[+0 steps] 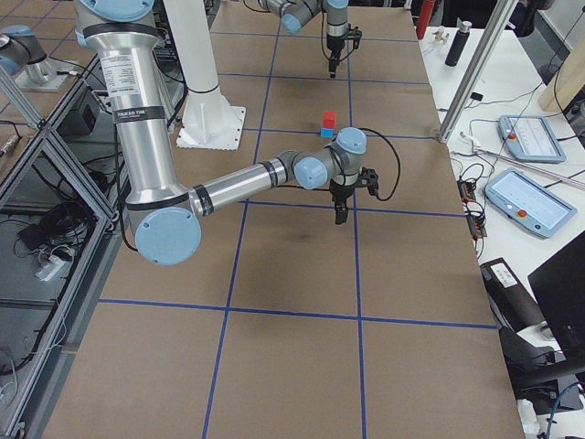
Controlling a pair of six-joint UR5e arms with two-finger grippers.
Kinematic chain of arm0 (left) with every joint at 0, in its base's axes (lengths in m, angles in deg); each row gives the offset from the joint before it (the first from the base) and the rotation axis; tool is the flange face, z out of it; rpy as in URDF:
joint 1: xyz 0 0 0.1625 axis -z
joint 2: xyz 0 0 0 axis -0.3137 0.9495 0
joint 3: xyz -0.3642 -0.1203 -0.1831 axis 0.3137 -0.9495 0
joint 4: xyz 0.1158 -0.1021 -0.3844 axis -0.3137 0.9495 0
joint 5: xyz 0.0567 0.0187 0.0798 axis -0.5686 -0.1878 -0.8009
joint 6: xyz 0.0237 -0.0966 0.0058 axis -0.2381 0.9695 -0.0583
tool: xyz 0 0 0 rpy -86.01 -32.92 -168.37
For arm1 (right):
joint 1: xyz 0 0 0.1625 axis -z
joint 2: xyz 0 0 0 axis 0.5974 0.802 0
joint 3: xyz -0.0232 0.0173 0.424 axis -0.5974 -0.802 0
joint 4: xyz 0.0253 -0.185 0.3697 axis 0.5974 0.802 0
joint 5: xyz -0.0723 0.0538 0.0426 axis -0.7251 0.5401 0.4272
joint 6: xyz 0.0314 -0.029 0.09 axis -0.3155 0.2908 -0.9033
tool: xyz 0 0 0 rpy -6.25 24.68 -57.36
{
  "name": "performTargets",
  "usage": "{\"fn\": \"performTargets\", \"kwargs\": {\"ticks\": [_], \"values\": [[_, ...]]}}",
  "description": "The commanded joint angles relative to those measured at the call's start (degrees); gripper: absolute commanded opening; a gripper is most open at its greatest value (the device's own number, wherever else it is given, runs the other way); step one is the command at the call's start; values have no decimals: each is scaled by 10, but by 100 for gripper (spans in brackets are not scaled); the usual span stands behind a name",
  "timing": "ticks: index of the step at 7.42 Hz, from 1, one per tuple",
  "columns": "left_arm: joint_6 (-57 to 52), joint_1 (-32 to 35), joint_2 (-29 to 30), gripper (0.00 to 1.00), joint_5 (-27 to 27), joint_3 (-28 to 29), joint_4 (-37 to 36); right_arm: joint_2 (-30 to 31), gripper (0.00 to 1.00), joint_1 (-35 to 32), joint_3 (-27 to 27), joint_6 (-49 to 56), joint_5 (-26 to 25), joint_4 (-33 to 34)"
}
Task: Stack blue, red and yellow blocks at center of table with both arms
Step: 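Move the left gripper back over the yellow cube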
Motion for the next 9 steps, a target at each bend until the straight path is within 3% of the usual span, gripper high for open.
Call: {"fn": "performTargets", "kwargs": {"ticks": [1, 4, 9], "values": [[-157, 111, -151, 100, 85, 20, 105, 1, 100, 0, 1, -7, -5, -1], [-193, 137, -178, 100, 92, 141, 196, 3, 100, 4, 2, -7, -26, -2], [-195, 132, -188, 100, 94, 158, 213, 3, 100, 13, 3, -6, -26, -3]]}}
